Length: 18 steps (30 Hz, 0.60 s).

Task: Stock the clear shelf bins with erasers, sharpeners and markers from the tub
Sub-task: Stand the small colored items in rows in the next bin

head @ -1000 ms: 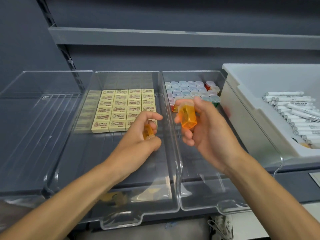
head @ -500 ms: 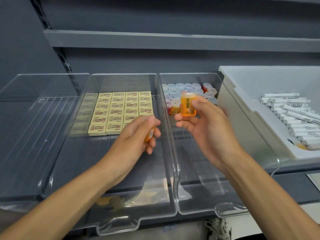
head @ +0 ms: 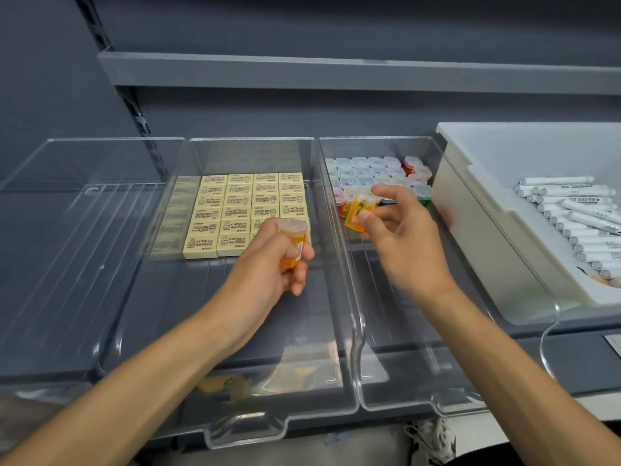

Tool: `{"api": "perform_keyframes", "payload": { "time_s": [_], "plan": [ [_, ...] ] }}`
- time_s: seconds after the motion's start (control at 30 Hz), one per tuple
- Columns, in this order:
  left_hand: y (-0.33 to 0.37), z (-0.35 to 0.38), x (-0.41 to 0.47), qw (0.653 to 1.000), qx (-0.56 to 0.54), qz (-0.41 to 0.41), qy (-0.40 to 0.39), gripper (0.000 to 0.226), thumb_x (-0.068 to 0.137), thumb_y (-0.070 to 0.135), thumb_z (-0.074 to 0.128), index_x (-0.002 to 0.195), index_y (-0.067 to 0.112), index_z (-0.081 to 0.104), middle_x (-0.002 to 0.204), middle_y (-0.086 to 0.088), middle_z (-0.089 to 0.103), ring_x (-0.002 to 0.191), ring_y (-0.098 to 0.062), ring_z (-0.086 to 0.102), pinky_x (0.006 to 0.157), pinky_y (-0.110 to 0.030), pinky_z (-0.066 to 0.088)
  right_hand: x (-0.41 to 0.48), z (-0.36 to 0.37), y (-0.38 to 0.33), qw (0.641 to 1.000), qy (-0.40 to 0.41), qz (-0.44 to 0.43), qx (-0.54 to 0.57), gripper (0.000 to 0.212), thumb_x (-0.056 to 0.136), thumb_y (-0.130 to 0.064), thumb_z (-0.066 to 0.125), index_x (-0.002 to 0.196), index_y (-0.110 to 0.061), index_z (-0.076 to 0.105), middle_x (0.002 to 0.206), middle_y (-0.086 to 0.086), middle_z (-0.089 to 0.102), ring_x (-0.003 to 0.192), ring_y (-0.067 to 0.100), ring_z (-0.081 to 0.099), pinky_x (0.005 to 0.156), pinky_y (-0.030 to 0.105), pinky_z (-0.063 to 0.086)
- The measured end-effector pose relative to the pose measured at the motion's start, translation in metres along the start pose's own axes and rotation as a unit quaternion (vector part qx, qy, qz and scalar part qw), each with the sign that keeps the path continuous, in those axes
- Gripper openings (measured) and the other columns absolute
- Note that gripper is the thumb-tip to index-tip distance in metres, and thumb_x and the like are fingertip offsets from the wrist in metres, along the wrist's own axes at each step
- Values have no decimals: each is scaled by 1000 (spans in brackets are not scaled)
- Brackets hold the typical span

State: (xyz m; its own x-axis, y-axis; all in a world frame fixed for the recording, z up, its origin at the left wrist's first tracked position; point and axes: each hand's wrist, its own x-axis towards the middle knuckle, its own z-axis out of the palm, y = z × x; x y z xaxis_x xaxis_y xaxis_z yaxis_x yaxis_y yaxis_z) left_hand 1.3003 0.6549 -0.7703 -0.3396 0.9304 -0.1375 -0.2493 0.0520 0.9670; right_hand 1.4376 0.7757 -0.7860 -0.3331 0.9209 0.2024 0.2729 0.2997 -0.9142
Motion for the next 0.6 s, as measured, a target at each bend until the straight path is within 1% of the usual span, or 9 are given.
{"api": "perform_keyframes", "payload": {
  "time_s": [0.07,0.13,0.23,0.3,0.33,0.4,0.43,0.53,0.6],
  "plan": [
    [0,0,0,1000,15,-1,7,27,92,-7,33,98,11,52,80,-5,55,59,-14,44,55,-28,37,1,4,4,999,-8,-26,-28,27,91,-13,66,116,-20,58,94,-8,63,77,4,65,73,18,53],
    [0,-1,0,1000,28,-7,9,27,92,-6,35,97,13,53,81,-4,56,59,-14,44,56,-28,38,1,7,8,996,-18,-56,-63,25,89,-11,68,110,-21,59,93,-11,58,75,5,62,69,16,50],
    [-2,-3,1,999,48,-9,9,27,92,-6,39,98,14,54,82,-4,57,59,-14,46,57,-29,39,2,12,13,990,-39,-83,-105,24,88,-10,67,103,-24,57,85,-11,58,77,6,59,71,19,51],
    [-4,-4,3,998,68,-2,15,21,90,-2,45,97,14,55,82,-3,58,60,-13,48,58,-29,40,3,13,14,985,-54,-97,-134,23,88,-12,66,101,-26,53,82,-12,58,76,5,59,71,21,51],
    [-5,-4,3,997,73,1,16,16,85,4,50,96,14,56,80,-2,59,60,-12,48,58,-28,40,4,14,15,982,-56,-105,-148,23,88,-13,66,100,-27,52,81,-11,58,75,5,59,71,23,51],
    [-5,-4,4,997,77,-2,17,24,71,16,52,94,15,56,80,-3,57,60,-11,49,59,-28,41,7,15,16,978,-49,-113,-169,23,88,-15,66,100,-27,50,79,-11,58,72,5,58,70,26,51],
    [-5,-3,4,997,78,-5,17,27,68,18,51,95,15,56,81,-5,57,61,-11,49,60,-29,41,9,15,16,977,-45,-112,-174,24,88,-15,65,99,-28,49,77,-11,58,70,6,58,70,28,51],
    [-7,-3,4,996,92,-4,18,28,70,20,53,98,15,57,84,-9,55,62,-12,50,62,-31,43,13,21,17,979,-39,-103,-172,27,89,-15,64,98,-28,42,70,-10,58,64,6,57,67,34,52],
    [-8,-3,4,994,109,10,17,17,82,15,56,99,17,56,86,-8,56,63,-11,50,63,-30,44,16,23,18,981,-37,-99,-165,29,89,-15,64,98,-28,39,69,-11,58,63,7,57,67,37,53]
  ]
}}
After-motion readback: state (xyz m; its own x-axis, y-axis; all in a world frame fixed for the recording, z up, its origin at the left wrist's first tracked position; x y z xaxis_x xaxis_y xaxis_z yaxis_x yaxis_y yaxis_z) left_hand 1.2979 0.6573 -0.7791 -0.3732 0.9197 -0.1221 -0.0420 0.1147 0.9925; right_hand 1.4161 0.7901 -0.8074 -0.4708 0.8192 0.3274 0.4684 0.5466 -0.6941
